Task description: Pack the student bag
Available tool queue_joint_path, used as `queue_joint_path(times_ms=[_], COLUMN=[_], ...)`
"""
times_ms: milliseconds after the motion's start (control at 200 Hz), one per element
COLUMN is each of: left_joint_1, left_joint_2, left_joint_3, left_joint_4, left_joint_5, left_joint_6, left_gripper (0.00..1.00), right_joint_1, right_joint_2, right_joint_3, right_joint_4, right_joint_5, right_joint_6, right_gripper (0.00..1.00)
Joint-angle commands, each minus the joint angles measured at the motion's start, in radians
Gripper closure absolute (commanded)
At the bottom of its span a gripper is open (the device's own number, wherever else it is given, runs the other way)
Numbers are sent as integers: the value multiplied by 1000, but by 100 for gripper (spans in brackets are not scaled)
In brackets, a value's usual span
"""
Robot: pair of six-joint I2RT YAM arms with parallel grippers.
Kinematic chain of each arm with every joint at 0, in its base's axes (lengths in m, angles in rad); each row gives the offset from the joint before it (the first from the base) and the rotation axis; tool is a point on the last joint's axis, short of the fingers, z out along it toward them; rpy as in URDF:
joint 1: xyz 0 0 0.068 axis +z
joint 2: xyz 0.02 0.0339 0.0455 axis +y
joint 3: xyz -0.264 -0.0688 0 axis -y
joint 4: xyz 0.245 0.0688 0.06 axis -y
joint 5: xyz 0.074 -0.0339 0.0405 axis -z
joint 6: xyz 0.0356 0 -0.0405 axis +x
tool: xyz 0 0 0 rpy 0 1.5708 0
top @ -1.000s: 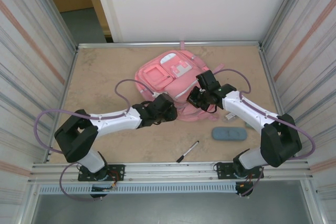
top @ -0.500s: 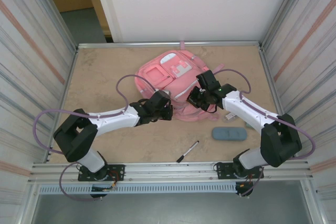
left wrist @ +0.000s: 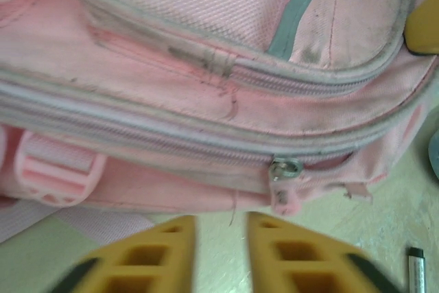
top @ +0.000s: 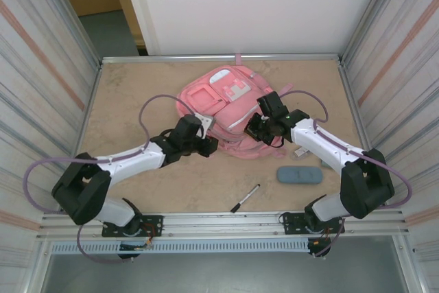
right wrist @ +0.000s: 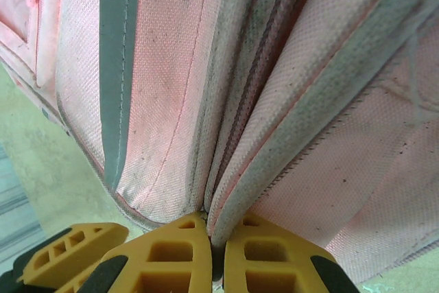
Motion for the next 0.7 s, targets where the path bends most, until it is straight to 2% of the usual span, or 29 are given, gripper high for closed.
queue_joint_path(times_ms=[0,95,150,271,496,697], left_joint_1=[14,18,18,18,26,77], left_joint_2=[-53,-49,-32,33,127,197], left_joint_3=[-40,-40,-28,-3,49,103], left_joint_4=[62,69,68,85,119,101], left_joint_5=[91,149,191,227,201,299], left_joint_6=[103,147,168,174,177,209], left_gripper=[68,55,52,50,48,50], right_joint_1=[-5,-7,-8,-8,-7,-7], right_joint_2=[-15,-14,-10,-2,-3,-4], right_joint_3=[42,40,42,44,42,35], right_joint_4=[-26,-27,-26,-26,-17,-20], right_joint_5=[-41,-40,-42,-58,-84,-88], right_joint_6=[-42,-42,-40,-39,-31,-37], right_gripper=[100,100,100,100,100,100])
